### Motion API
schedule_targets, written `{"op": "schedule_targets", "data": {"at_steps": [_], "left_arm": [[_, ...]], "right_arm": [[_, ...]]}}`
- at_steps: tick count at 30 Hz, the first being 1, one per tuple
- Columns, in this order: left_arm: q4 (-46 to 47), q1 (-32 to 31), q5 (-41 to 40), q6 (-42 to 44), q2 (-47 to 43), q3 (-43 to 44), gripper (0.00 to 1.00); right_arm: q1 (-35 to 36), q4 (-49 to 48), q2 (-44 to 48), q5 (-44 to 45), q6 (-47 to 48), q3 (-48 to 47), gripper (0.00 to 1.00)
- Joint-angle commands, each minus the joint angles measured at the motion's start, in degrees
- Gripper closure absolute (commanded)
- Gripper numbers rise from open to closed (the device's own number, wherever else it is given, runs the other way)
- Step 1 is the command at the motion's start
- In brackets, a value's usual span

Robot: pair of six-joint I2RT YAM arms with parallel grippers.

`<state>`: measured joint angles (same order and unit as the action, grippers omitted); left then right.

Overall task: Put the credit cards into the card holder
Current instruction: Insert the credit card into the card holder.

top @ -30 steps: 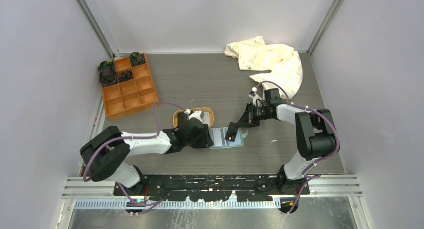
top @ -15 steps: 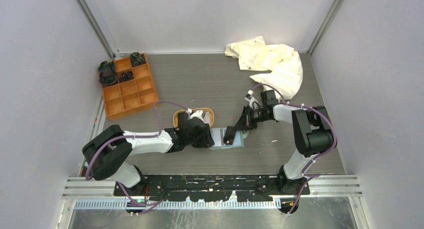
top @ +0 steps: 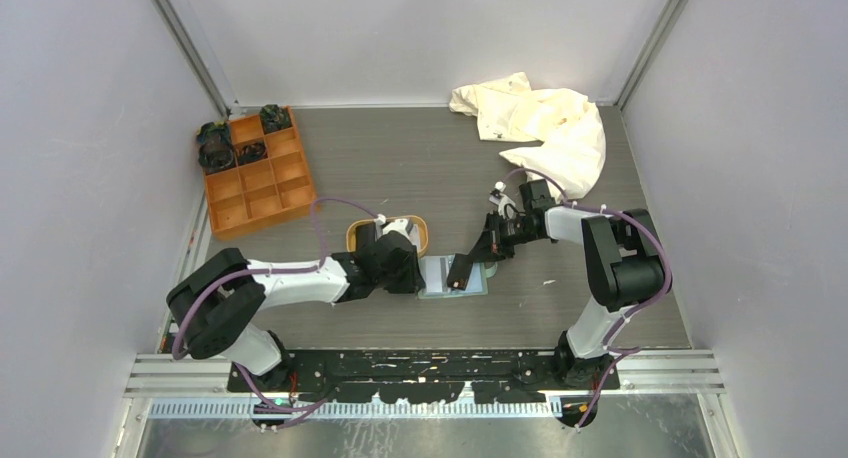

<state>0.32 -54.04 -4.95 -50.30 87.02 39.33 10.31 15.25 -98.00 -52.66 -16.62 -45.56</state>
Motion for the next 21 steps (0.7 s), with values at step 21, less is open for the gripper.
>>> {"op": "schedule_targets", "data": {"at_steps": [21], "left_arm": [[-2.9, 0.6, 0.6, 2.7, 2.7, 4.1, 0.78]], "right_arm": [[1.2, 2.1, -7.0, -8.0, 4.5, -6.8, 0.98]]}}
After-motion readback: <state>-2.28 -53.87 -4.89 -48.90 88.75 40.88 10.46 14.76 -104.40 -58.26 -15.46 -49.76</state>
